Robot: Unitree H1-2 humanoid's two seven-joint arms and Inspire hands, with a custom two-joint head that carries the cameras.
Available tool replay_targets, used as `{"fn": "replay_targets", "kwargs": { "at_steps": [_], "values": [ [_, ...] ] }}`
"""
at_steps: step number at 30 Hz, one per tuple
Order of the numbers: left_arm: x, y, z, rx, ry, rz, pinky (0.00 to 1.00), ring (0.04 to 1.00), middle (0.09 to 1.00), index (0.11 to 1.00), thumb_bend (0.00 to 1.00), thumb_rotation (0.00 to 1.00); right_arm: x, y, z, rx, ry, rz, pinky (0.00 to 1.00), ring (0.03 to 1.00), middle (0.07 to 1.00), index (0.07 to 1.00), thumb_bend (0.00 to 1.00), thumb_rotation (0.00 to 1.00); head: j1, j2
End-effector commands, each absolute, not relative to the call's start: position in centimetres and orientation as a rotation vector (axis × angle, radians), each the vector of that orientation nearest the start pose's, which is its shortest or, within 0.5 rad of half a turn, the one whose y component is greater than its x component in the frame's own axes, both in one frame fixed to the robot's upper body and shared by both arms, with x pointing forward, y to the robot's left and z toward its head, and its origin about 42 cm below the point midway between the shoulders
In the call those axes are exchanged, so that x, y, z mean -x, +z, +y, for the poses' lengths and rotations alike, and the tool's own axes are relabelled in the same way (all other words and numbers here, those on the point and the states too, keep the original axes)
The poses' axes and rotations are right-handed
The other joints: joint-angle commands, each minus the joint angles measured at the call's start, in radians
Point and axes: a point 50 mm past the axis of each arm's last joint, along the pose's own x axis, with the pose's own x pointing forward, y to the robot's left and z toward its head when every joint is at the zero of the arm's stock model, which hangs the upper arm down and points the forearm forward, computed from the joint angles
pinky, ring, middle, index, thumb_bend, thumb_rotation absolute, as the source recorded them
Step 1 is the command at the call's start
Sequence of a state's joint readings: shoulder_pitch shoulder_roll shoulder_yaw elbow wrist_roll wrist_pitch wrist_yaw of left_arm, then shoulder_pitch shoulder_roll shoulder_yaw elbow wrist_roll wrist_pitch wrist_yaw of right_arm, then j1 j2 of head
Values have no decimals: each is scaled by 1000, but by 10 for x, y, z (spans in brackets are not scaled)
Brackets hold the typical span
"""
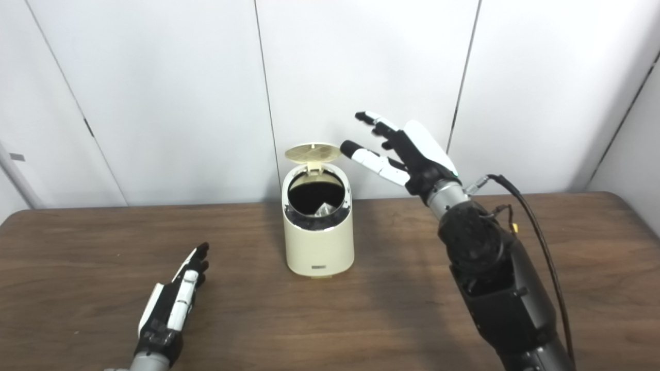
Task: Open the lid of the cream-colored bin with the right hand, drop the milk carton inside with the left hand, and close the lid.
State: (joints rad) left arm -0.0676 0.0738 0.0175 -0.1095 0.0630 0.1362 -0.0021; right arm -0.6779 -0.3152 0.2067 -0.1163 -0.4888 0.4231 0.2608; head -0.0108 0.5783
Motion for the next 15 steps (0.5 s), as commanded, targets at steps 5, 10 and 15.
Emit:
{"fn": "replay_targets", "kwargs": {
  "at_steps": [5, 10, 15],
  "values": [
    [-303, 138, 228, -139, 31, -73, 985, 982, 999, 998, 560, 1000, -440, 376, -177, 1020, 236, -475, 803, 884, 897, 890, 582, 1000, 3, 6],
    [-301, 140, 225, -139, 33, -71, 1000, 995, 1000, 998, 554, 1000, -444, 380, -167, 1147, 274, -482, 818, 897, 887, 872, 635, 998, 5, 12],
    [-302, 141, 225, -137, 34, -78, 992, 987, 1000, 991, 555, 1000, -441, 379, -161, 1246, 290, -462, 855, 923, 882, 864, 656, 1000, 8, 9]
  ]
}}
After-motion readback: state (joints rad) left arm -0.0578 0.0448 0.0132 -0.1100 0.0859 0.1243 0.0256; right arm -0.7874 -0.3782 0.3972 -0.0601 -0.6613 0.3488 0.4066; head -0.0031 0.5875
